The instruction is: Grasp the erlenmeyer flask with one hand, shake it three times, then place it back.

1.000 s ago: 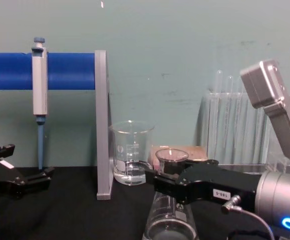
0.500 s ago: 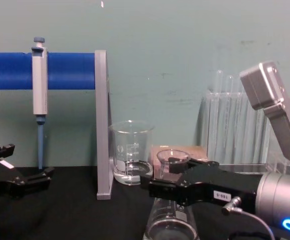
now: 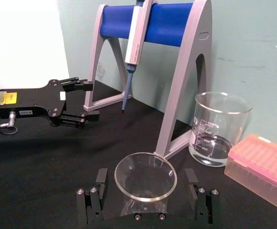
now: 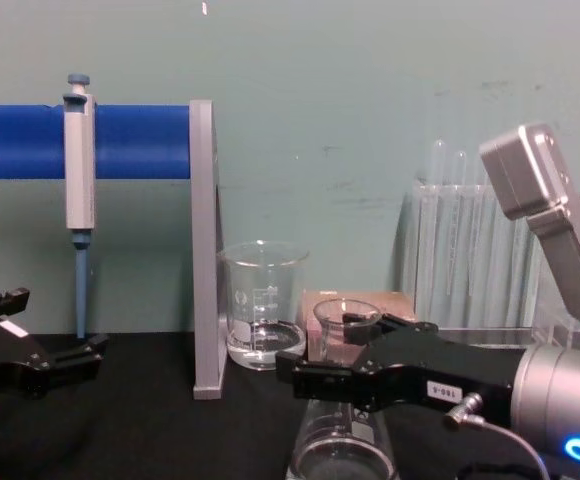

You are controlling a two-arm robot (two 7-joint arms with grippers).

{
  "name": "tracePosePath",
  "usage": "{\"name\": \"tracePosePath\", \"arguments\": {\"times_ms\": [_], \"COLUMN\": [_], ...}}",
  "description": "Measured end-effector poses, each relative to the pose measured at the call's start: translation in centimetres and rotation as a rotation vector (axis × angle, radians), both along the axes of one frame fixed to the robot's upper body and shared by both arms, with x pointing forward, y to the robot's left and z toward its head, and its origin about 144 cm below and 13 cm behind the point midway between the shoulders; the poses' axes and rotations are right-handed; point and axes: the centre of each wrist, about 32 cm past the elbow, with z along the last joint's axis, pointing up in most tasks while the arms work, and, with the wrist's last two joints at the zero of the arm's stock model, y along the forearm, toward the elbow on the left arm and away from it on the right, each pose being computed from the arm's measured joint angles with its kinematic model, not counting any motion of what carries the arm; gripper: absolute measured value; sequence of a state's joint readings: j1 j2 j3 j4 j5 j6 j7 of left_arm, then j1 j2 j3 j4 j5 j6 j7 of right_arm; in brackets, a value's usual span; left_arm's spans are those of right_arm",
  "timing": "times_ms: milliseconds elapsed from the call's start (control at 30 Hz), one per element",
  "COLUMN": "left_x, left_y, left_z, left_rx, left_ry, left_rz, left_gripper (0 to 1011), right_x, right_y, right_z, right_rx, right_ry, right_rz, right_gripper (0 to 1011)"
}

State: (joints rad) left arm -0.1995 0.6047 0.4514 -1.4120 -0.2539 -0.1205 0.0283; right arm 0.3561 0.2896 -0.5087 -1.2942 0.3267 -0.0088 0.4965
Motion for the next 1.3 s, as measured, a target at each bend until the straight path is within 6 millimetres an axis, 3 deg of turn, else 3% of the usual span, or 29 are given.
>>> {"name": "tracePosePath", "arguments": {"times_ms": [467,1033,1300], "left_x": [0.0,0.0,0.0], "left_y": [0.0,0.0,0.0], "left_z": [0.0,0.0,0.0], "left_rx": [0.000,0.000,0.000], "left_ry": [0.000,0.000,0.000], "left_rz": [0.000,0.000,0.000], "left_gripper": [1001,1001,1001], "right_x": [-1.5,-4.3,-4.7], "right_y": [-2.3,-6.9,-8.4], "right_z": [0.2,1.9,2.8], "right_rx": [0.005,0.007,0.044], "right_ry": [0.014,0.000,-0.038], "right_rz": [0.025,0.039,-0.062], "right_gripper": [1000,1000,1000]}}
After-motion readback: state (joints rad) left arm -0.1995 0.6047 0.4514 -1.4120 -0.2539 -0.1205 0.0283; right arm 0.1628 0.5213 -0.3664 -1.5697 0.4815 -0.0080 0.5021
